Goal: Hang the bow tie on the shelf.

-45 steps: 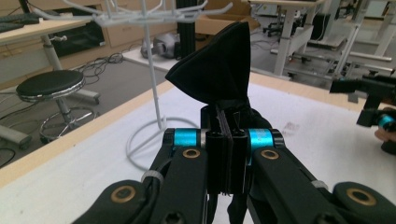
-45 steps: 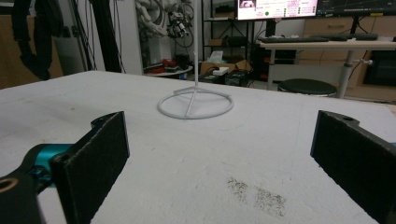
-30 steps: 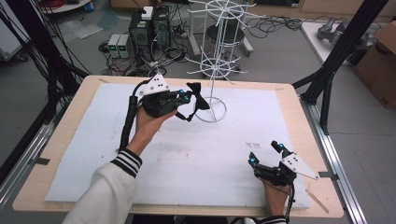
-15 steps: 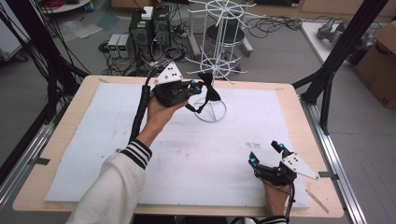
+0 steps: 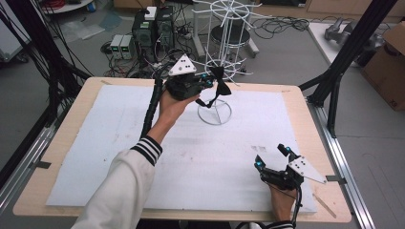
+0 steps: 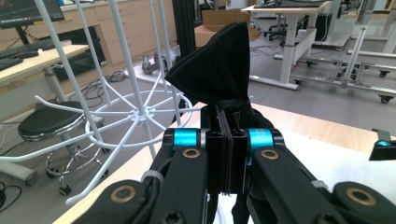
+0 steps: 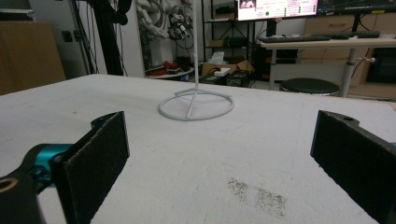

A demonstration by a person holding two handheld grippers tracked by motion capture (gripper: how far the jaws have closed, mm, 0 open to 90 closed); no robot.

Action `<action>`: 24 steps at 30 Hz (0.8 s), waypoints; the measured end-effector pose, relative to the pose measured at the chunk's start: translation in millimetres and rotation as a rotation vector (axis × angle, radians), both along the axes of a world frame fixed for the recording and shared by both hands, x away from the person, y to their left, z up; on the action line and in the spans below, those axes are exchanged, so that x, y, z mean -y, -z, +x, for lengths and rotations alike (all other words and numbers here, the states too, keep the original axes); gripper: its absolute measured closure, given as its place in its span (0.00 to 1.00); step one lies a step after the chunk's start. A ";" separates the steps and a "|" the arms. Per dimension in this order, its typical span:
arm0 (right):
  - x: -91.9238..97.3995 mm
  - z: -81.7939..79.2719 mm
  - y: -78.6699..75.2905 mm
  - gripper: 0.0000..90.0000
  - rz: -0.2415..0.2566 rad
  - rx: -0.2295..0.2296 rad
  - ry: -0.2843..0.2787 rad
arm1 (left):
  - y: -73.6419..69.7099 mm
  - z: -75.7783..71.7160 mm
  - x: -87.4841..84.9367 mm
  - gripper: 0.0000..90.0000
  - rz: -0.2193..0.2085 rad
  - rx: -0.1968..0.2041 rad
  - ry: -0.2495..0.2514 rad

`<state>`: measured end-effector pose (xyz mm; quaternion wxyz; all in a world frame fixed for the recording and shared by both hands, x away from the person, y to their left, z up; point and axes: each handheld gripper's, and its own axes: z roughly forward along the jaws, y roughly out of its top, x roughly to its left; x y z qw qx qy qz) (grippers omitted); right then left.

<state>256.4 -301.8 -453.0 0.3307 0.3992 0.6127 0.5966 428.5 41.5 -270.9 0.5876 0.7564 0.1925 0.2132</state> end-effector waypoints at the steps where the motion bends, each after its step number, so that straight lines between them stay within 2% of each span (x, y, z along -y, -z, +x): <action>1: 0.4 0.5 0.0 0.04 -0.002 0.006 0.001 | 0.0 0.0 0.0 0.99 0.000 0.000 0.000; 3: 0.6 0.6 0.0 0.04 -0.002 0.006 0.002 | 1.0 3.0 1.6 0.99 0.004 -0.001 -0.009; 6: 0.6 0.5 0.0 0.04 0.004 0.001 0.000 | 4.4 9.9 2.7 0.99 0.000 -0.022 -0.029; 10: 1.0 0.8 0.0 0.04 0.010 -0.002 0.000 | 5.7 14.9 3.5 0.99 0.001 -0.026 -0.047; 14: 1.0 0.6 0.1 0.04 0.009 -0.001 0.000 | 7.5 19.0 4.2 0.99 0.016 -0.031 -0.052; 19: 0.9 0.4 0.2 0.04 0.010 0.002 0.001 | 10.3 23.3 2.9 0.99 0.014 -0.046 -0.065; 21: 1.0 0.2 0.2 0.04 0.017 0.000 0.000 | 12.4 24.5 3.6 0.99 0.039 -0.049 -0.071; 24: 1.2 0.4 0.2 0.04 0.014 0.004 0.001 | 13.6 25.6 4.0 0.99 0.045 -0.058 -0.081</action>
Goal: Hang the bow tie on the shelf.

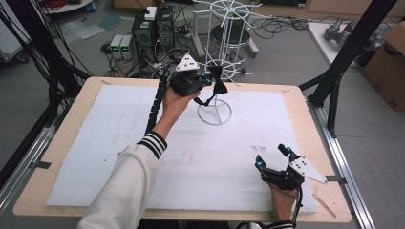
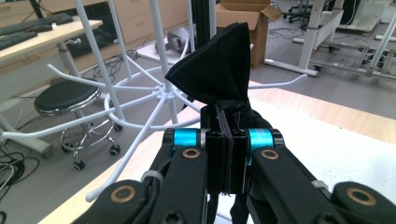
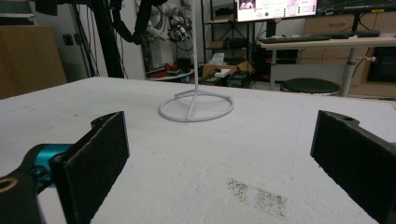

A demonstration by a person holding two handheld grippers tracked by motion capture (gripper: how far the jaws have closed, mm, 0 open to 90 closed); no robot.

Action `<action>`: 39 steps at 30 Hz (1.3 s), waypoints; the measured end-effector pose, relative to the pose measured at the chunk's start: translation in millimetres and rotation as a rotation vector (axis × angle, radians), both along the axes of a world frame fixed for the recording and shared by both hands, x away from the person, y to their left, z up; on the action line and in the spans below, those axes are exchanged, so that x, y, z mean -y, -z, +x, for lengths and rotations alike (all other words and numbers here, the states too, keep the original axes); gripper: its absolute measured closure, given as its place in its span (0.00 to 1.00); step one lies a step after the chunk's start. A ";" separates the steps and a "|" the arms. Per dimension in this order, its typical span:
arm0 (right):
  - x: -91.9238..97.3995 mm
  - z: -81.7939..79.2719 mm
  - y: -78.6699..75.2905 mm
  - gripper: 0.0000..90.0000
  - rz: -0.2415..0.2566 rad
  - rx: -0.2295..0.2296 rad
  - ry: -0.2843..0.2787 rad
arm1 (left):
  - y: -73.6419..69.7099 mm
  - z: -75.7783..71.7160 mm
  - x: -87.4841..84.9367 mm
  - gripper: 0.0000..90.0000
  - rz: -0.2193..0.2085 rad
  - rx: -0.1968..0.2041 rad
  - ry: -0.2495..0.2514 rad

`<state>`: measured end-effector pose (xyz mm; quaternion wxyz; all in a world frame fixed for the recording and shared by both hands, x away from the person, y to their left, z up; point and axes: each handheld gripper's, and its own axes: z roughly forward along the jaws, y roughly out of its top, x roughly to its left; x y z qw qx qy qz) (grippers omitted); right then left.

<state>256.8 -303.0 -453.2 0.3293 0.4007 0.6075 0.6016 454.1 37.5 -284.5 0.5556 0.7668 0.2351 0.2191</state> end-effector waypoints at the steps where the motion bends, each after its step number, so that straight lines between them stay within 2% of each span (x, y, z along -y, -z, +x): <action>1: 0.0 0.0 0.0 0.04 0.000 0.000 0.000 | 0.0 0.0 0.0 0.99 0.000 0.000 0.000; 5: 0.7 -0.2 0.0 0.04 -0.001 -0.001 -0.001 | 0.6 0.5 0.5 0.99 0.010 -0.003 -0.007; 9: 1.3 -0.2 0.1 0.04 0.013 -0.003 -0.002 | 0.7 2.1 -2.9 0.98 0.000 -0.023 -0.017; 13: 1.3 -0.2 0.1 0.04 0.011 -0.003 -0.001 | -0.4 2.0 -4.9 0.90 -0.020 -0.034 -0.019; 14: 1.1 -0.1 0.0 0.04 0.009 -0.002 -0.001 | -0.6 2.1 -5.6 0.89 -0.035 -0.043 -0.010; 19: 0.9 0.0 0.1 0.04 0.004 0.003 -0.001 | -1.6 1.1 -6.0 0.86 -0.038 -0.042 -0.005; 22: 0.8 0.0 0.1 0.04 0.005 0.002 0.001 | -2.9 0.8 -6.7 0.84 -0.051 -0.036 -0.020; 27: 0.8 0.0 0.1 0.04 0.005 0.003 0.000 | -2.5 1.8 -7.6 0.79 -0.049 -0.039 -0.032; 28: 0.8 0.0 0.1 0.04 0.006 0.002 0.000 | -2.6 2.2 -7.9 0.77 -0.067 -0.045 -0.040; 29: 0.9 0.0 0.1 0.04 0.005 0.002 0.001 | -2.6 2.2 -7.9 0.76 -0.067 -0.045 -0.040; 30: 0.8 -0.1 0.1 0.04 0.006 0.002 0.001 | -2.8 2.8 -7.9 0.76 -0.092 -0.052 -0.042; 35: 0.8 -0.1 0.1 0.04 0.006 0.002 0.000 | -2.6 3.3 -7.8 0.71 -0.115 -0.068 -0.051; 36: 0.8 0.0 0.1 0.04 0.006 0.002 0.000 | -2.1 4.0 -8.5 0.70 -0.127 -0.085 -0.054; 39: 0.9 0.1 0.1 0.04 0.004 0.003 -0.001 | -1.7 4.7 -9.2 0.65 -0.136 -0.099 -0.057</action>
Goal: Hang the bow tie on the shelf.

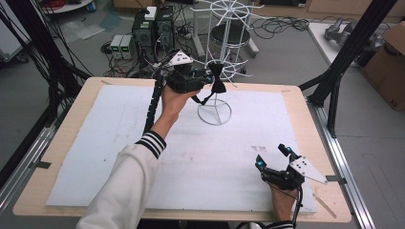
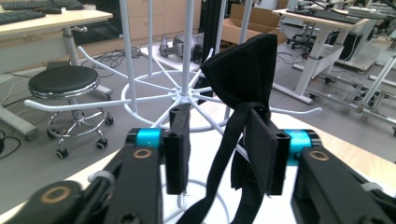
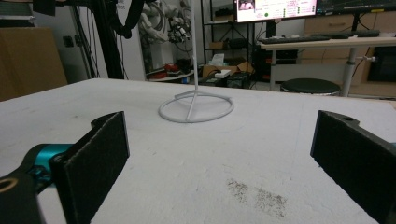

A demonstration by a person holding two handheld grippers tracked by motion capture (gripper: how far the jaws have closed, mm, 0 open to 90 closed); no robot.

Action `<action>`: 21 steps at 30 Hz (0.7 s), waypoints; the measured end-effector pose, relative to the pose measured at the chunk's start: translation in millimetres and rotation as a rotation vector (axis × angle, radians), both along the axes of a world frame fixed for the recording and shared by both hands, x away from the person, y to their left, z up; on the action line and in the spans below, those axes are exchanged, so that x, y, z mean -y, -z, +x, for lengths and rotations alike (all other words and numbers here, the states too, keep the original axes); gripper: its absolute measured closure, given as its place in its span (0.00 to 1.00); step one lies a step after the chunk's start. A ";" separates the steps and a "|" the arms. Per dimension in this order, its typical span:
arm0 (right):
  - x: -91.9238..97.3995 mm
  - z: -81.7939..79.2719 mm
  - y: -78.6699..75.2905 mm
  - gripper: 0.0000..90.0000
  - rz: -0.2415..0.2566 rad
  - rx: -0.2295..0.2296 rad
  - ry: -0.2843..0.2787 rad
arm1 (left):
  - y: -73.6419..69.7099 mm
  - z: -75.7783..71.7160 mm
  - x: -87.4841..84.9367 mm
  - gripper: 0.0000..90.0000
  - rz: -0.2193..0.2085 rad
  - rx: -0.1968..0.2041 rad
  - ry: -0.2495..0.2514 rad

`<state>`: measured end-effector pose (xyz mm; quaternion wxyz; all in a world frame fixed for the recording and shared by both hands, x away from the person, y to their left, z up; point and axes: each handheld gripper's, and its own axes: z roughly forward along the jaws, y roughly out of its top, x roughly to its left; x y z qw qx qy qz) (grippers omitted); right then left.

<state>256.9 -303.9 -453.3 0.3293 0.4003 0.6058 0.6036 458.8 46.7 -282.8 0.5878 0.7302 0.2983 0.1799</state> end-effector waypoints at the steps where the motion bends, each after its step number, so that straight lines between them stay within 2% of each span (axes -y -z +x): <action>1: 0.0 -0.1 0.0 0.04 0.001 -0.002 0.001 | 0.2 0.2 -0.1 0.64 -0.005 -0.006 -0.002; 5: 0.0 0.0 0.1 0.04 -0.001 0.001 -0.001 | 0.4 0.0 -1.8 0.64 0.019 -0.006 -0.017; 10: 0.0 -0.1 0.0 0.04 0.000 -0.001 0.000 | 1.3 0.5 -2.5 0.66 0.028 -0.016 -0.026; 11: 0.0 0.0 0.1 0.04 -0.001 0.001 0.000 | 2.1 0.5 -2.0 0.66 0.046 -0.013 -0.025; 14: 0.0 0.0 0.1 0.04 -0.001 0.001 0.000 | 3.7 0.5 -1.3 0.67 0.059 -0.015 -0.027; 19: -0.1 -0.1 0.0 0.04 -0.001 0.001 -0.001 | 9.5 0.7 -5.5 0.67 0.008 -0.034 -0.052; 21: -0.3 -0.4 0.0 0.04 0.001 -0.004 -0.001 | 9.9 0.7 -6.3 0.68 0.018 -0.033 -0.054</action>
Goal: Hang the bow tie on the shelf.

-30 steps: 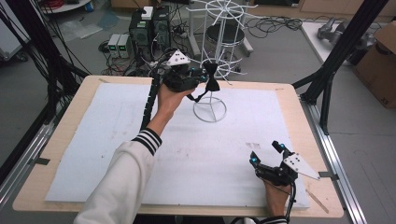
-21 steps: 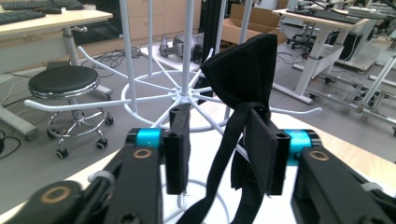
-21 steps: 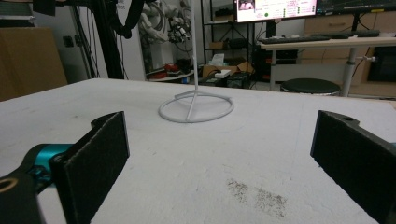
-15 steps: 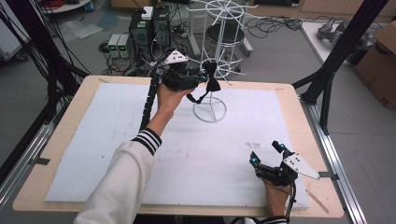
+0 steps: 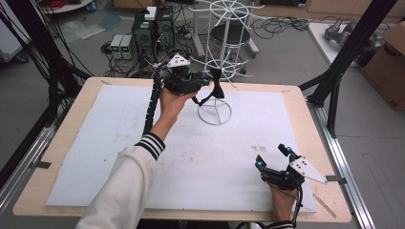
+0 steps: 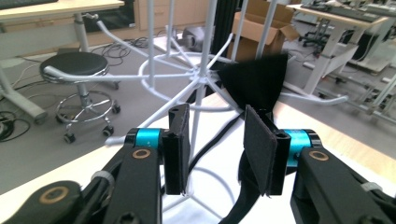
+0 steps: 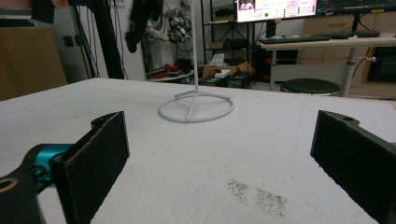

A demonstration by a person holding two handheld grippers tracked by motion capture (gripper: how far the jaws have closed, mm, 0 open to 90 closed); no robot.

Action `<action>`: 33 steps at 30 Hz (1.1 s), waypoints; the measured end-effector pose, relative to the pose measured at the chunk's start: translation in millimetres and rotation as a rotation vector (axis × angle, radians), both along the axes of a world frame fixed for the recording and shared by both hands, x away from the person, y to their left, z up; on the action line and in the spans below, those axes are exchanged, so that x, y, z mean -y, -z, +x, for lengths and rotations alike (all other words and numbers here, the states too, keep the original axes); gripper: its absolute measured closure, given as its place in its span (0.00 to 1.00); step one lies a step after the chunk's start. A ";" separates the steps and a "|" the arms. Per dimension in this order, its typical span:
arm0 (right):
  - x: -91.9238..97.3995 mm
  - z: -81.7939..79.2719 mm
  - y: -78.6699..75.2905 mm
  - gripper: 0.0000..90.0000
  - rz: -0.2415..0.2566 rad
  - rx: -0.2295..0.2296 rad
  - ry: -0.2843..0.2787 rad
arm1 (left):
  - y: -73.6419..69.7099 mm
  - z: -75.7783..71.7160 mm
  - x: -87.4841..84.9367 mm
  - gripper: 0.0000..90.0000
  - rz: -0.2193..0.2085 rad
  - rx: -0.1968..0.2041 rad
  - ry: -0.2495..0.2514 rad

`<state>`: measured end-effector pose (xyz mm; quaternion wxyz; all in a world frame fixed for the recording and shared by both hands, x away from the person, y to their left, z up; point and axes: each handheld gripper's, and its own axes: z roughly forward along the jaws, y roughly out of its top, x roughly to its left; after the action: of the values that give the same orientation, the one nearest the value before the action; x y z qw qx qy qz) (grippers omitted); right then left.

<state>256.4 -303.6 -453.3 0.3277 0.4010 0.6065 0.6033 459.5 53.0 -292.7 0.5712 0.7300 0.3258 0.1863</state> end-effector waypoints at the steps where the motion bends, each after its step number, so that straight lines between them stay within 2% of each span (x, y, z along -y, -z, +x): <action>1: 0.3 0.4 0.0 0.04 -0.003 0.004 0.001 | 0.8 -0.1 -1.7 0.70 -0.002 0.004 0.006; 11: 0.3 0.1 -0.1 0.04 -0.004 0.002 0.001 | 8.0 -1.9 -7.6 0.68 0.008 -0.002 0.008; 15: 0.2 0.0 -0.1 0.04 -0.006 0.002 0.001 | 13.4 -11.6 -16.6 0.68 0.005 0.024 0.032; 18: 0.2 -0.4 0.0 0.04 -0.003 0.005 0.001 | 17.4 -23.7 -26.5 0.64 0.010 0.067 0.053; 19: 0.4 -0.5 0.1 0.04 0.000 0.004 0.000 | 18.9 -31.8 -33.5 0.56 0.015 0.090 0.063; 20: 0.4 -0.5 0.1 0.04 0.000 0.004 0.000 | 18.9 -31.8 -33.5 0.52 0.015 0.090 0.063; 21: 0.4 -0.7 0.1 0.04 -0.001 0.003 0.000 | 20.5 -40.3 -40.5 0.47 0.014 0.119 0.078; 23: 0.3 -0.7 0.1 0.04 -0.005 0.006 -0.003 | 21.7 -46.0 -45.6 0.40 0.008 0.127 0.098; 24: 0.3 -0.7 0.1 0.04 -0.005 0.006 -0.003 | 22.4 -49.5 -48.6 0.40 0.006 0.137 0.103; 25: 0.1 -0.8 0.1 0.04 -0.006 0.007 -0.003 | 23.3 -55.3 -53.5 0.34 0.006 0.156 0.118; 27: -0.5 -1.3 0.0 0.04 -0.007 0.005 0.001 | 24.1 -65.1 -60.7 0.29 0.025 0.179 0.130; 28: -0.5 -1.3 0.0 0.04 -0.007 0.005 0.001 | 24.5 -68.8 -63.4 0.29 0.032 0.189 0.135; 29: -0.7 -1.3 0.1 0.04 -0.009 0.009 0.001 | 25.4 -73.8 -67.4 0.24 0.041 0.199 0.142; 33: -1.7 -1.8 0.2 0.04 -0.025 0.020 0.006 | 31.4 -94.9 -88.4 0.24 0.071 0.224 0.156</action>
<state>254.7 -301.9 -453.5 0.3406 0.3923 0.6096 0.5988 364.6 141.4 -324.1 0.5906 0.7474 0.1958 0.2330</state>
